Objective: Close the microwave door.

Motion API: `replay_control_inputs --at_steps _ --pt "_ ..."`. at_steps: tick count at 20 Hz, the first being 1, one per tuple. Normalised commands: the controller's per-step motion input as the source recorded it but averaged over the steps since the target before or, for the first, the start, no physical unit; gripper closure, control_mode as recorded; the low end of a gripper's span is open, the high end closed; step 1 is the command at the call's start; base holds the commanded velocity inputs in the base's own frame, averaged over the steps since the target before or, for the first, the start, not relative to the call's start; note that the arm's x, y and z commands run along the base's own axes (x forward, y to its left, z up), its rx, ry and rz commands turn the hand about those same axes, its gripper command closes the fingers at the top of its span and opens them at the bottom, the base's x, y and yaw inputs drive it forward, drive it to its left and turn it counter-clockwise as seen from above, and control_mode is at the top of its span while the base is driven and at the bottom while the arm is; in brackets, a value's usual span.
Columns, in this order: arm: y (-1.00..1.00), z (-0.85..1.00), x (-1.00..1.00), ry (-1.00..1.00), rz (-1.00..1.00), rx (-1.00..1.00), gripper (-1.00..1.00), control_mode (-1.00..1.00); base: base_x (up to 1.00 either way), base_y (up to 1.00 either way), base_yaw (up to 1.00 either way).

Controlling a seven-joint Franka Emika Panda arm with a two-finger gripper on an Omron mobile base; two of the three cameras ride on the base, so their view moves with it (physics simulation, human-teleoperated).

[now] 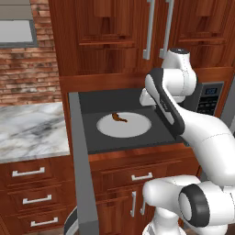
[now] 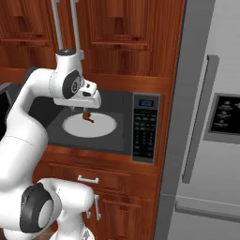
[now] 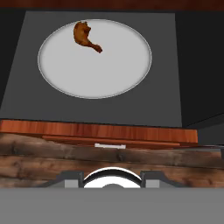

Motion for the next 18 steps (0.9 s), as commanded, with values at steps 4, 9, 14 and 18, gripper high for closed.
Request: replay_control_inputs --at_steps 4,9,14,18 --pt "0.00 0.00 0.00 0.00 0.00 0.00 -1.00 1.00 0.00 0.00 0.00" --pt "0.00 0.00 0.00 0.00 0.00 0.00 -1.00 1.00 -0.31 0.00 0.00" --pt "0.00 0.00 0.00 0.00 0.00 0.00 -1.00 1.00 -0.90 0.01 0.00" --pt "0.00 0.00 0.00 0.00 0.00 0.00 -1.00 1.00 -0.97 0.08 -0.01"
